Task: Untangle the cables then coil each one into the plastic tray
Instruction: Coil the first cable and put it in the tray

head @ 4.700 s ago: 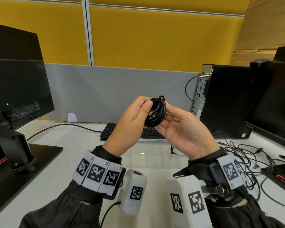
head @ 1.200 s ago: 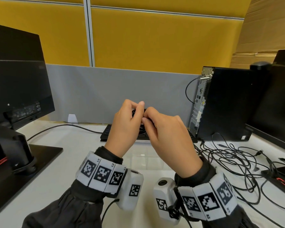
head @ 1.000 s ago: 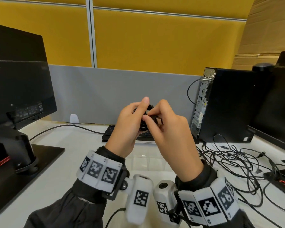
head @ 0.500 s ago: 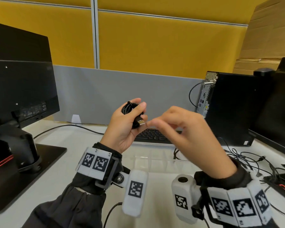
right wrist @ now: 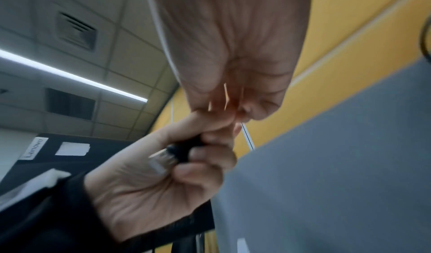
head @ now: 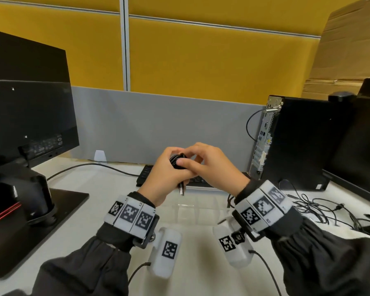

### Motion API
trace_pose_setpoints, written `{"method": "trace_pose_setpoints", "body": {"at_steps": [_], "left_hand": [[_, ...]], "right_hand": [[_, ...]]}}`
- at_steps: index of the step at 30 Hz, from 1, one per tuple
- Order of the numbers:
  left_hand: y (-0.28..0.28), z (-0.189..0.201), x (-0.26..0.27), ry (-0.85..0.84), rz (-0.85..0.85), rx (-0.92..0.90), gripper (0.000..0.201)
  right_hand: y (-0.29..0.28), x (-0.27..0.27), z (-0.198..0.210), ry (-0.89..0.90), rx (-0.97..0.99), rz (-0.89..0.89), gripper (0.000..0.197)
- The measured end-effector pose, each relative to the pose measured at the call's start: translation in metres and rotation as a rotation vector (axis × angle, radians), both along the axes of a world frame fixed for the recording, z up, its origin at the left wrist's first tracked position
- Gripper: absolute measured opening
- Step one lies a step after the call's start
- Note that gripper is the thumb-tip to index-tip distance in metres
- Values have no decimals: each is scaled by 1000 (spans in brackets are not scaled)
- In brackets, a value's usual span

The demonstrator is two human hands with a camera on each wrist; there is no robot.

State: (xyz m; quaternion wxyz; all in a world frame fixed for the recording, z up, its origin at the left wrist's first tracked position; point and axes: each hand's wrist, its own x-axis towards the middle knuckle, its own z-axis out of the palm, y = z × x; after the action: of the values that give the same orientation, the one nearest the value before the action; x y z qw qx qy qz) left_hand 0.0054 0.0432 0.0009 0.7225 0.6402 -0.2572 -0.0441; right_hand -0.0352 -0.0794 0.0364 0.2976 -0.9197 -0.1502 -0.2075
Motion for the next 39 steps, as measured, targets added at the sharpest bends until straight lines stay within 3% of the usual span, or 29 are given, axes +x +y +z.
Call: {"method": "trace_pose_setpoints", "body": {"at_steps": [3, 5, 11, 16, 21, 25, 29, 34, 36, 39], "left_hand": [[5, -17, 13, 77, -32, 4, 43], [13, -29, 22, 60, -26, 131, 36], [32, -69, 61, -20, 226, 371, 29], [33, -90, 66, 81, 118, 503, 34], [33, -96, 67, 202, 131, 429, 41], [33, -101, 65, 408, 105, 230, 37], [32, -100, 62, 515, 63, 99, 25], [36, -99, 60, 553, 37, 42, 19], [37, -99, 59, 553, 29, 41, 14], [38, -98, 59, 544, 16, 39, 9]], "right_hand": [[1, 26, -11, 64, -21, -61, 23], [-4, 42, -19, 167, -66, -132, 25], [1, 79, -57, 518, -238, -239, 33], [27, 97, -89, 621, -418, -267, 35], [37, 98, -94, 589, -599, -320, 38], [37, 93, -87, 461, -572, -387, 39], [33, 95, -84, 598, -565, -318, 36], [32, 98, -92, 643, -535, -261, 30], [25, 95, -95, 608, -409, -229, 25], [3, 82, -81, 368, -114, -216, 23]]}}
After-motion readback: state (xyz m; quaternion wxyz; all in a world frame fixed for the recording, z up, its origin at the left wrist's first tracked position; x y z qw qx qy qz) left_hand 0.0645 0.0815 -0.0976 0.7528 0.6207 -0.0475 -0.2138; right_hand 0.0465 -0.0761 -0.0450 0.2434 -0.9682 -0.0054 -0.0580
